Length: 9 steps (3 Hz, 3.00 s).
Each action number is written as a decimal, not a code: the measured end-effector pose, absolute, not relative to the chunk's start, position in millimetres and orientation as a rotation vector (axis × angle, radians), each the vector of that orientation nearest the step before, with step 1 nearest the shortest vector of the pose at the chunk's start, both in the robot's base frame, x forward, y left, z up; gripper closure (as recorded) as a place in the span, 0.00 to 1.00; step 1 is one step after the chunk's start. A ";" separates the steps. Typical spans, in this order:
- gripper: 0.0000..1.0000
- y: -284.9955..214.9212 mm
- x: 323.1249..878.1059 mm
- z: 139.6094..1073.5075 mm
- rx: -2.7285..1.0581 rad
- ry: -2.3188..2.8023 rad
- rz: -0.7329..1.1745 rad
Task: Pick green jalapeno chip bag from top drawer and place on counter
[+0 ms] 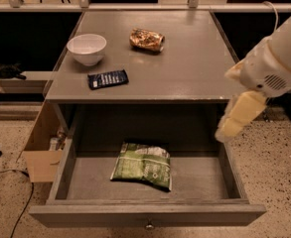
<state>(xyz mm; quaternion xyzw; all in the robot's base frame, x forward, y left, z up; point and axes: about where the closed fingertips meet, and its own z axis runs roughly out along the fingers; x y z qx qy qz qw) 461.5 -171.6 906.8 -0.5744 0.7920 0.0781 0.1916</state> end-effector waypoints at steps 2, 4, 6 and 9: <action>0.00 -141.4 469.9 862.2 -1.587 2.253 0.313; 0.00 -139.7 451.2 852.4 -1.467 2.219 0.500; 0.00 -101.8 427.0 792.4 -1.388 2.245 0.696; 0.00 -70.4 444.7 743.4 -1.016 2.339 0.752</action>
Offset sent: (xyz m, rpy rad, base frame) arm 0.0068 0.0248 -0.0354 0.0380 0.0462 -0.0085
